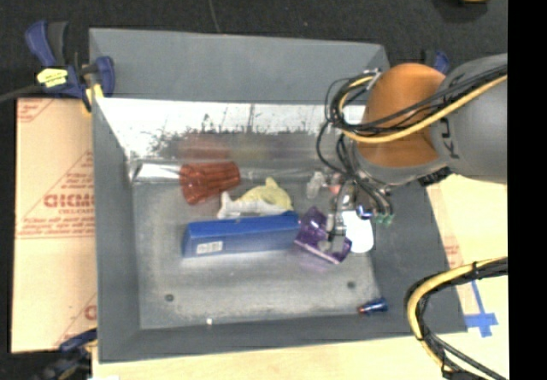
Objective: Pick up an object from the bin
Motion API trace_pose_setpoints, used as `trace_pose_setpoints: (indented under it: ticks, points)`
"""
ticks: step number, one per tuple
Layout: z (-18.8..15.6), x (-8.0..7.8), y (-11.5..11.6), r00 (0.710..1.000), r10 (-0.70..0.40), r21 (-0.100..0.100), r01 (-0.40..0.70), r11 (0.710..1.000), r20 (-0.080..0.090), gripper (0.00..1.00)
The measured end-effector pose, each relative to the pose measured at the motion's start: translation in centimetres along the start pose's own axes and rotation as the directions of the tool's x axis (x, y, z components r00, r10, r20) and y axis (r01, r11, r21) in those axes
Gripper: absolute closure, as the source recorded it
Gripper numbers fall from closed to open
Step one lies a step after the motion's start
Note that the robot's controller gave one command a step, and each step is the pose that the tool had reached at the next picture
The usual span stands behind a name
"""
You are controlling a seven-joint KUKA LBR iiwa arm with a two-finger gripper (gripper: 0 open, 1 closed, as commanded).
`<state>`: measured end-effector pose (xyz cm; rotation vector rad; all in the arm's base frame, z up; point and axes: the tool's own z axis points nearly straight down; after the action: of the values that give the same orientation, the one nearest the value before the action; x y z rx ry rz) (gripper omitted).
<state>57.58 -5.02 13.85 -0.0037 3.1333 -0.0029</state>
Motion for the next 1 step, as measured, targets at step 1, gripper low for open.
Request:
trace_pose_setpoints:
  ticks: [1]
  points:
    - [1.80,-0.10,-0.83,1.000,0.002,-0.002,-0.002,1.000,0.000,0.00]
